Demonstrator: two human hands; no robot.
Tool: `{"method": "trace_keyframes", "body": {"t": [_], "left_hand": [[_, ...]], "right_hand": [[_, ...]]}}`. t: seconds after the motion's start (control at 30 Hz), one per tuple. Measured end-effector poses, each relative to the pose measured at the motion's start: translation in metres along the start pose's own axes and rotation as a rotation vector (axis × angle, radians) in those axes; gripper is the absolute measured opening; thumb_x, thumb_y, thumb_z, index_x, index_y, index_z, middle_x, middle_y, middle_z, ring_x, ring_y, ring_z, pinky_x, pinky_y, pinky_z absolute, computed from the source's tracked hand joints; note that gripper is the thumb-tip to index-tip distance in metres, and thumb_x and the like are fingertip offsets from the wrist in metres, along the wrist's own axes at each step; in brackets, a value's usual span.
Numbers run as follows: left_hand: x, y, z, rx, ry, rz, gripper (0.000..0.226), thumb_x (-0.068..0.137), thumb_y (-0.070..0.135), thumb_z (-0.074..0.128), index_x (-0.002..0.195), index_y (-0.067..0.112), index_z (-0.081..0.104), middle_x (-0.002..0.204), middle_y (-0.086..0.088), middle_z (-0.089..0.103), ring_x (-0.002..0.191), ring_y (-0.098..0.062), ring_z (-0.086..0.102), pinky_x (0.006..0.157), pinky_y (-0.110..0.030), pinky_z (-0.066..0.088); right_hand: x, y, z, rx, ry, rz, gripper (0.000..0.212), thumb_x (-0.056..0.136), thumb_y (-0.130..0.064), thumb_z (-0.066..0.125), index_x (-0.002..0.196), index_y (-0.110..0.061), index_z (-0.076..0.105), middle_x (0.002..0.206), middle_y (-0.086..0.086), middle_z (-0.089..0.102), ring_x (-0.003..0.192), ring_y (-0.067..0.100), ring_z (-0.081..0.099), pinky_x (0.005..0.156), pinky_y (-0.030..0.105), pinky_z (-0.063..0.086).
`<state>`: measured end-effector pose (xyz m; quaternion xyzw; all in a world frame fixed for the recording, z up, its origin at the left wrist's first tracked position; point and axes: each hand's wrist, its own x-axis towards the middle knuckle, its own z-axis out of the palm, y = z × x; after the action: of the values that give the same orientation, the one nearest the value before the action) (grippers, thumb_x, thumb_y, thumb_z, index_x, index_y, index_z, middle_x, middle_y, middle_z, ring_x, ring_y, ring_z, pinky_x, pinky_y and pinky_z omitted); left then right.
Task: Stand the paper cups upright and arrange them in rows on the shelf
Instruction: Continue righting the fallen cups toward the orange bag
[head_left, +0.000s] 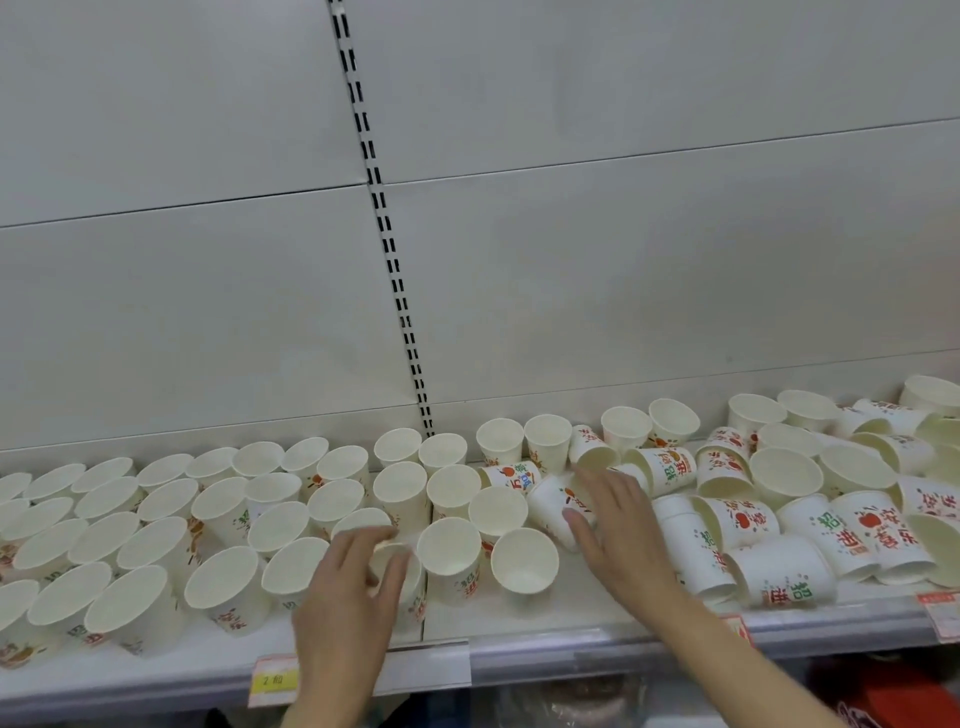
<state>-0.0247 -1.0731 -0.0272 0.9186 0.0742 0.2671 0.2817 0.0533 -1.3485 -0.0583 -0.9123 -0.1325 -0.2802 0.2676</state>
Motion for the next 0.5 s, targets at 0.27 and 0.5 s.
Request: {"method": "trace_keyframes", "body": {"t": [0.27, 0.5], "left_hand": [[0.117, 0.099, 0.08, 0.539, -0.445, 0.347, 0.039, 0.089, 0.049, 0.054, 0.115, 0.021, 0.064, 0.108, -0.001, 0.067, 0.108, -0.023, 0.051, 0.08, -0.032, 0.037], [0.141, 0.106, 0.119, 0.801, -0.731, 0.241, 0.068, 0.077, 0.063, 0.065, 0.126, 0.017, 0.053, 0.123, -0.006, 0.06, 0.12, -0.025, 0.049, 0.09, -0.032, 0.035]], "right_hand": [[0.074, 0.008, 0.011, -0.347, -0.727, -0.229, 0.055, 0.085, -0.041, 0.055, 0.135, -0.025, 0.041, 0.134, -0.002, 0.047, 0.123, 0.025, 0.033, 0.101, 0.039, 0.029], [0.062, 0.001, -0.005, -0.291, -0.524, -0.242, 0.021, 0.08, -0.033, 0.063, 0.098, -0.021, 0.064, 0.101, -0.001, 0.063, 0.102, 0.019, 0.048, 0.088, 0.032, 0.031]]}}
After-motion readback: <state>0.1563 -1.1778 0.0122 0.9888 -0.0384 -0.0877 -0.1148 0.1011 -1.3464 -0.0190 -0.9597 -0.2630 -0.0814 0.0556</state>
